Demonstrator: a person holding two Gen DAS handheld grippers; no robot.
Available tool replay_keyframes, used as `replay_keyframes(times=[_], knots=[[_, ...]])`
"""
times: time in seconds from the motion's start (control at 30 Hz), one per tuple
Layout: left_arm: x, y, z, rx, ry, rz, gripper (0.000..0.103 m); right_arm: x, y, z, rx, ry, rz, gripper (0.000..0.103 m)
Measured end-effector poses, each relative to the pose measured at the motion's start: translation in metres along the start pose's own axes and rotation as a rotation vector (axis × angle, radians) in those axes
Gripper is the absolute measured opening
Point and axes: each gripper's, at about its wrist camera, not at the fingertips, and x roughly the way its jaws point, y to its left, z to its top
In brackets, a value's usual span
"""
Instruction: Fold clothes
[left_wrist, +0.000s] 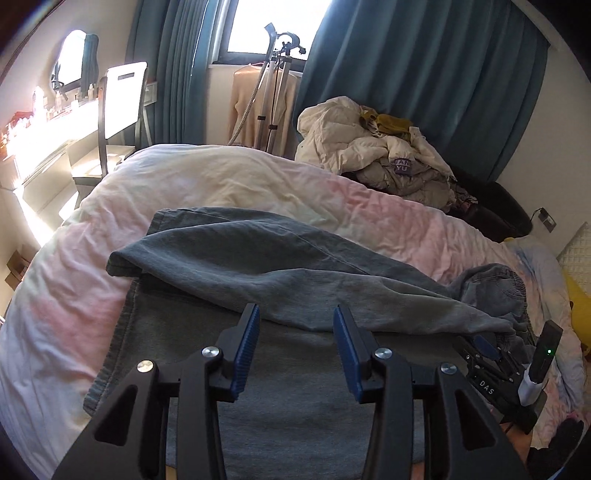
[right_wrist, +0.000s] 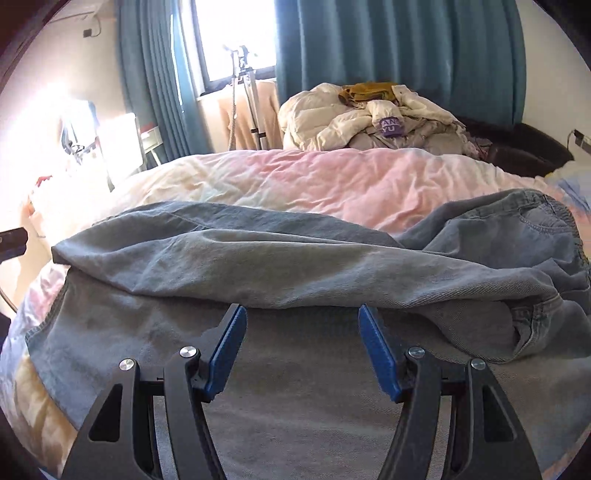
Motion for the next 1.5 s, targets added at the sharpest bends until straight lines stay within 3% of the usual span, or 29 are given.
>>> replay_keyframes(times=[0.33,0.7,0.87,1.03,1.17,1.33,1.5], knots=[[0.033,-0.044,-0.019,0.024,-0.019,0.080,0.042,-0.007,-0.039,0.014,0.088,-0.050,-0.103,0.064],[0.065,-0.042,-0.048,0.109,-0.008,0.166,0.042,0.034,-0.058,0.040,0.196,0.077,0.031,0.063],[0.079,-0.046,-0.051,0.111,0.023,0.123,0.042,0.055,-0.090,0.070,0.293,0.102,0.018,0.063],[0.089,-0.057,-0.060,0.138,0.064,0.066,0.042,0.098,-0.147,0.094,0.447,0.167,-0.078,0.063],[0.099,-0.062,-0.063,0.145,0.091,0.044,0.042,0.132,-0.188,0.104,0.483,0.239,-0.173,0.063],[0.110,-0.061,-0.065,0.140,0.111,0.043,0.042,0.155,-0.219,0.108,0.564,0.285,-0.117,0.064],[0.119,-0.055,-0.064,0.109,0.138,0.041,0.042,0.156,-0.217,0.117,0.513,0.271,-0.122,0.064]])
